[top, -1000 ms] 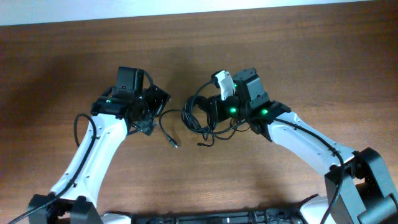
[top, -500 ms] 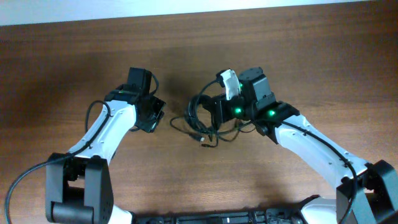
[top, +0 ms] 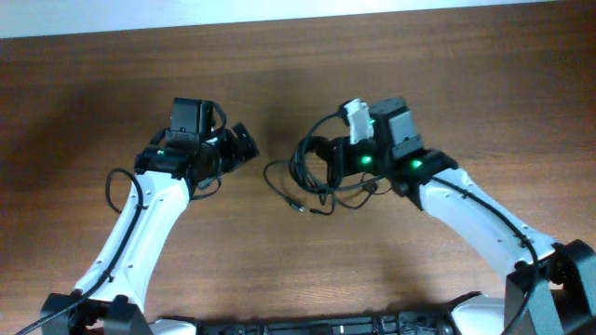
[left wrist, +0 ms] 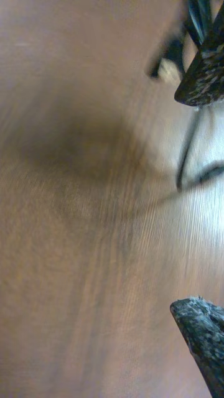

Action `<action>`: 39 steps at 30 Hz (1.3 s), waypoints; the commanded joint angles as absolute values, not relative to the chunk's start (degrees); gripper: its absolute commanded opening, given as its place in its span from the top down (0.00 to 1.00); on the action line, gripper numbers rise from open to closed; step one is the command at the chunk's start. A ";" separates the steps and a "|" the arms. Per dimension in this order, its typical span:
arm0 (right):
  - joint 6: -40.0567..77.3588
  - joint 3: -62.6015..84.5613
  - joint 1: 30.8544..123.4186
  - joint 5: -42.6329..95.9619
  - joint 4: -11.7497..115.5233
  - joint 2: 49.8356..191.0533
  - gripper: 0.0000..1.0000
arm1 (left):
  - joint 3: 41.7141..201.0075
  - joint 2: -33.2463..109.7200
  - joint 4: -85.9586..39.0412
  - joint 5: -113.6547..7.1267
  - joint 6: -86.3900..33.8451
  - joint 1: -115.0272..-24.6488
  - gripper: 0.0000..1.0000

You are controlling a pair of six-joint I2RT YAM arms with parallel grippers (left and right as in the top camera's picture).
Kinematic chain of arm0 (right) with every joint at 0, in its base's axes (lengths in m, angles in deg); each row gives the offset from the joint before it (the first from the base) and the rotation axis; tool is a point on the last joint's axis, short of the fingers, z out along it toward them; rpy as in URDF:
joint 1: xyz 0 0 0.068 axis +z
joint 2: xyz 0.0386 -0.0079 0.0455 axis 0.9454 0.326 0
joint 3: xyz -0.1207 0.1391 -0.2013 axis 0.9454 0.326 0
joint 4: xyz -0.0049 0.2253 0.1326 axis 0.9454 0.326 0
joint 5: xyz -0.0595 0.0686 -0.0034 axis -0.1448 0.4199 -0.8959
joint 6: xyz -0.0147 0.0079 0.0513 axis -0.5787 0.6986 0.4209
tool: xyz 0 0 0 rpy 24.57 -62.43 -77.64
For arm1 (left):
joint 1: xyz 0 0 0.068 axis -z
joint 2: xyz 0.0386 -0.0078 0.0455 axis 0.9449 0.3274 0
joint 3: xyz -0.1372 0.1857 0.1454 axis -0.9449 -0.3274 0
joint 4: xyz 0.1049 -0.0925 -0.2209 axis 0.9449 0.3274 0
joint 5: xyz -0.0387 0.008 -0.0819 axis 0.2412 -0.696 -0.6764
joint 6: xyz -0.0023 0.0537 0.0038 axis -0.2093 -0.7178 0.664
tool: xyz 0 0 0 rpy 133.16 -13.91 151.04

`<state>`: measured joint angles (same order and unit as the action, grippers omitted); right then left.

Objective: Untangle cables

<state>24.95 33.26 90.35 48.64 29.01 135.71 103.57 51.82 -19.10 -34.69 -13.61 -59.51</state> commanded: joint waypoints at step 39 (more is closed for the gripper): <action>28.79 32.56 82.13 55.96 33.78 134.36 0.96 | 82.89 39.08 -55.01 -36.13 -36.32 -52.89 1.00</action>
<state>30.02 33.26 81.89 58.65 33.76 135.69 82.76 50.01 -57.04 -36.52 -36.51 -52.49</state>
